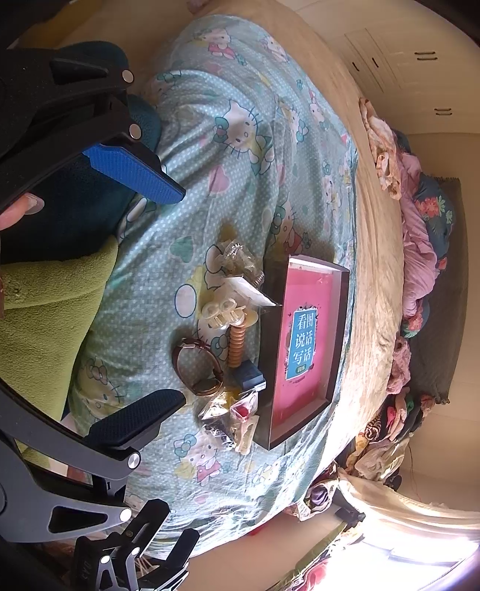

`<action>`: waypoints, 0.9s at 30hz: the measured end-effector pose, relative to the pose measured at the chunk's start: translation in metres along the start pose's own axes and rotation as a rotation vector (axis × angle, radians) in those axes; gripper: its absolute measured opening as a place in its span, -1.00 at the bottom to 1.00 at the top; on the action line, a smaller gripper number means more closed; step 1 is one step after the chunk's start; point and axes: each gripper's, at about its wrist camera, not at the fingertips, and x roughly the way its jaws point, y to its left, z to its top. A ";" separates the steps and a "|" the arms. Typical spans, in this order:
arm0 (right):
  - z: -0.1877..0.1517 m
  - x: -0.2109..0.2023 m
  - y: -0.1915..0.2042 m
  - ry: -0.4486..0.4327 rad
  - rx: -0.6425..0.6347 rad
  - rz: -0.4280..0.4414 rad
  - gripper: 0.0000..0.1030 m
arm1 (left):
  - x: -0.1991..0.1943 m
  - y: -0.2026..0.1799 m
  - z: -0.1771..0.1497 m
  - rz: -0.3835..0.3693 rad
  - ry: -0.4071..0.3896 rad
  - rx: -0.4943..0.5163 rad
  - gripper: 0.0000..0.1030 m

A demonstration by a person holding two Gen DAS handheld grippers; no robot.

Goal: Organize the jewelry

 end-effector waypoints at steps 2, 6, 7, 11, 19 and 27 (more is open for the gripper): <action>0.000 0.000 0.001 0.000 -0.002 0.000 0.92 | 0.000 0.000 0.000 0.000 -0.001 -0.001 0.82; 0.000 0.001 0.001 0.002 -0.001 0.003 0.92 | 0.000 0.000 0.000 0.000 0.000 0.000 0.82; 0.000 0.002 0.001 0.003 -0.001 0.004 0.92 | 0.000 0.000 0.000 0.001 0.000 0.000 0.82; 0.000 0.003 0.002 0.007 -0.002 0.011 0.92 | 0.000 0.000 0.000 -0.001 0.000 0.001 0.82; -0.001 0.003 0.001 0.009 -0.004 0.018 0.91 | 0.000 0.000 0.000 0.000 -0.001 0.002 0.82; -0.001 0.004 0.002 0.011 -0.013 0.024 0.92 | 0.000 0.000 0.000 0.001 -0.001 0.002 0.82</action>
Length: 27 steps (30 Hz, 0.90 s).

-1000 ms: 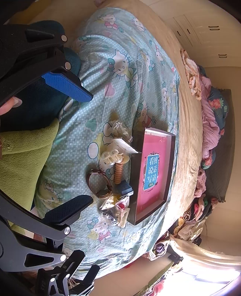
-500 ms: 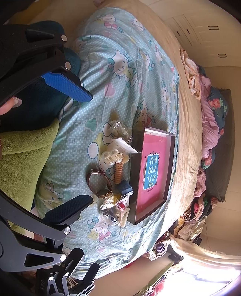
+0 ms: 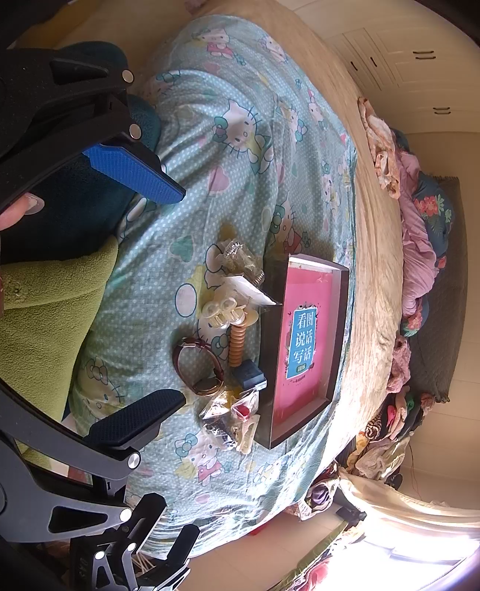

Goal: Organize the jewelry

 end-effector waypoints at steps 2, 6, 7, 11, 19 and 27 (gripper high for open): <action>0.000 0.001 0.000 0.001 0.001 0.002 0.92 | 0.000 0.000 0.000 0.001 0.000 0.001 0.82; 0.000 0.001 0.000 0.001 0.001 0.004 0.92 | 0.000 0.000 0.000 0.001 0.001 0.001 0.82; 0.000 0.001 0.000 0.002 0.000 0.005 0.92 | 0.000 -0.001 0.000 0.002 -0.001 0.003 0.82; 0.000 0.001 0.002 0.000 -0.012 0.012 0.92 | 0.000 -0.001 0.000 0.004 -0.001 0.003 0.82; 0.002 0.000 0.004 -0.012 -0.018 0.030 0.92 | -0.004 0.000 0.000 0.007 0.000 0.003 0.82; 0.009 0.002 0.002 -0.016 -0.003 0.063 0.92 | 0.000 0.010 0.005 0.018 0.006 -0.009 0.82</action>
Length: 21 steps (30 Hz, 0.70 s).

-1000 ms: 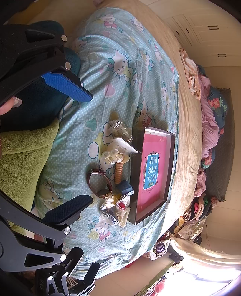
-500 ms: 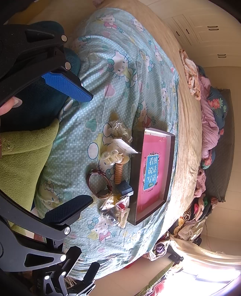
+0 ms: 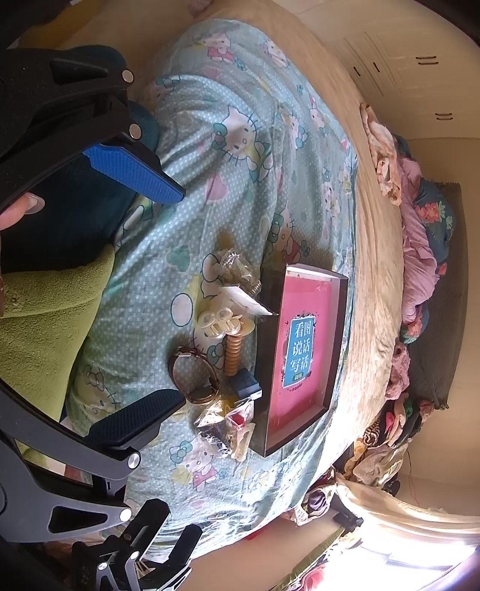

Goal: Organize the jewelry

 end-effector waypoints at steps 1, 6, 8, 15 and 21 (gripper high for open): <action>0.001 0.001 0.000 -0.001 0.001 0.003 0.92 | 0.001 0.002 0.001 0.006 -0.001 -0.004 0.82; 0.007 0.005 -0.003 -0.005 0.012 0.021 0.92 | 0.003 0.012 0.007 0.010 0.000 -0.026 0.82; 0.011 0.006 -0.004 -0.009 0.017 0.028 0.91 | 0.004 0.017 0.009 0.013 -0.001 -0.042 0.82; 0.025 0.013 -0.009 -0.025 0.022 0.036 0.91 | 0.008 0.041 0.017 0.024 -0.006 -0.098 0.82; 0.038 0.019 -0.015 -0.043 0.017 0.024 0.91 | 0.018 0.055 0.024 0.018 0.006 -0.122 0.82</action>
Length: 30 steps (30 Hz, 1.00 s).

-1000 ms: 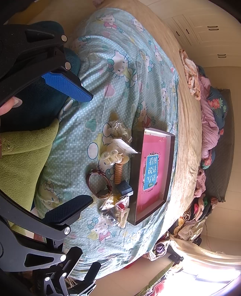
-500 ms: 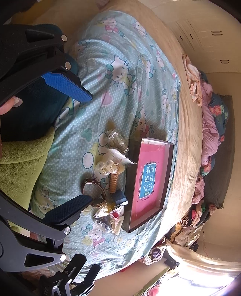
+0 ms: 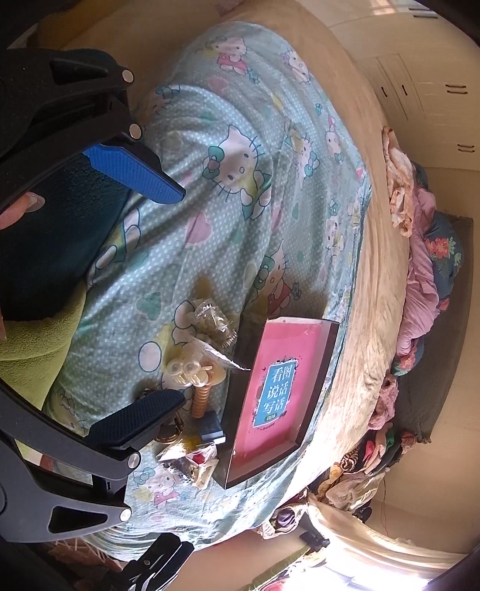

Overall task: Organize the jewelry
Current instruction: 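Grasp the clear plastic bag with the left gripper while the right grasps the red earring card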

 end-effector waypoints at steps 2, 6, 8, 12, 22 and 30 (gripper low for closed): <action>0.004 0.003 -0.003 -0.003 0.000 -0.003 0.91 | 0.006 0.001 0.003 -0.026 0.015 -0.001 0.82; 0.012 0.008 -0.012 -0.011 0.009 -0.020 0.91 | 0.020 -0.002 0.008 -0.050 0.039 0.009 0.82; 0.015 0.011 -0.017 -0.012 0.014 -0.034 0.91 | 0.027 -0.006 0.010 -0.068 0.052 0.019 0.82; 0.019 0.019 -0.028 -0.009 0.034 -0.052 0.91 | 0.041 -0.018 0.012 -0.073 0.064 0.079 0.82; 0.020 0.036 -0.052 0.012 0.070 -0.085 0.91 | 0.078 -0.039 0.021 -0.131 0.122 0.164 -0.16; 0.018 0.049 -0.075 0.035 0.098 -0.109 0.91 | 0.102 -0.043 0.024 -0.142 0.161 0.193 -0.56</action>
